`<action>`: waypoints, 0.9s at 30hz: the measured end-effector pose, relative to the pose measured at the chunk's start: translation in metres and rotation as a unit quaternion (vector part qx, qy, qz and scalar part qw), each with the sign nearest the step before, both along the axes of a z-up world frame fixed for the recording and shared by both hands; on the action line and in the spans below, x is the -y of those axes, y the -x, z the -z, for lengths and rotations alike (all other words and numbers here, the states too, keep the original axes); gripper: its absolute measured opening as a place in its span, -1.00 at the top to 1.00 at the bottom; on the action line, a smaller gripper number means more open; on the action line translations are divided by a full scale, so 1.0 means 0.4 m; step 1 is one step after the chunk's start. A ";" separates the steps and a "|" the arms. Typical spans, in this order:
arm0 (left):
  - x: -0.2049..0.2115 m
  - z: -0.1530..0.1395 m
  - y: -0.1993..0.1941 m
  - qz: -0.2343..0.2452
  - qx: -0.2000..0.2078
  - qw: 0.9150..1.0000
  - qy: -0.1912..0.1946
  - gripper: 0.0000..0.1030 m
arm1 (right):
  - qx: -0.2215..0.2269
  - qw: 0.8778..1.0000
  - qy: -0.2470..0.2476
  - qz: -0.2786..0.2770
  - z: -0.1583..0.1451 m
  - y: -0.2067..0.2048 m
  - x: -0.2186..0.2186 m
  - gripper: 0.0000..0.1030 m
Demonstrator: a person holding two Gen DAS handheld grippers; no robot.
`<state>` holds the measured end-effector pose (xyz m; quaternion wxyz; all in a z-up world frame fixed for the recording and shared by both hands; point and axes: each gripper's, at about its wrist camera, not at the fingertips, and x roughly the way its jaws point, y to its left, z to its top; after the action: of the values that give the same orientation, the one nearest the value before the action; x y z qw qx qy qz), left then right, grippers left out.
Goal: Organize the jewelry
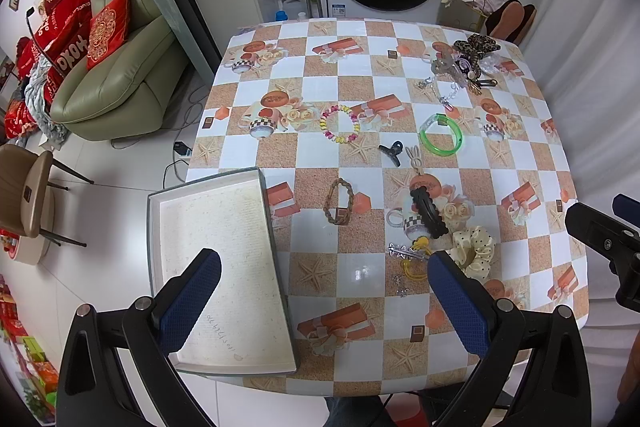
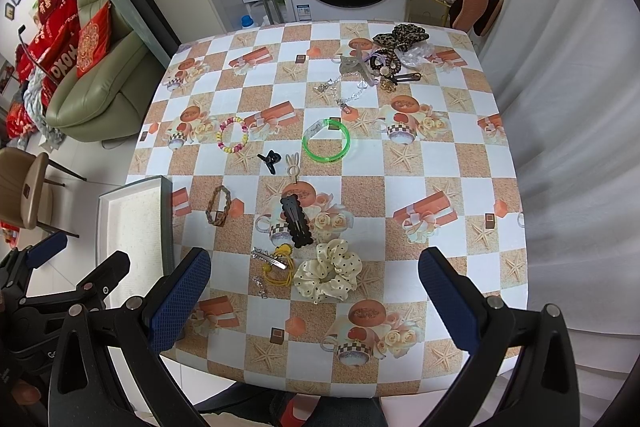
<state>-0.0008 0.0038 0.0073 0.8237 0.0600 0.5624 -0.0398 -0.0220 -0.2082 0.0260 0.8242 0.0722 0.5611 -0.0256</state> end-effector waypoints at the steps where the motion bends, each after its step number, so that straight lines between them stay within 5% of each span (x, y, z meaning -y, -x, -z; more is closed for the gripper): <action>1: 0.000 0.000 0.000 0.000 0.000 1.000 0.000 -1.00 | 0.000 1.000 0.000 0.000 -0.002 0.000 -0.003 -1.00; 27: -0.030 0.030 0.004 -0.008 -0.018 1.000 -0.001 -1.00 | -0.016 1.000 -0.010 0.015 0.018 0.002 0.001 -1.00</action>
<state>-0.0024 0.0157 -0.0046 0.8136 0.0552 0.5778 -0.0336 -0.0230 -0.2084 0.0190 0.8137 0.0887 0.5736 -0.0333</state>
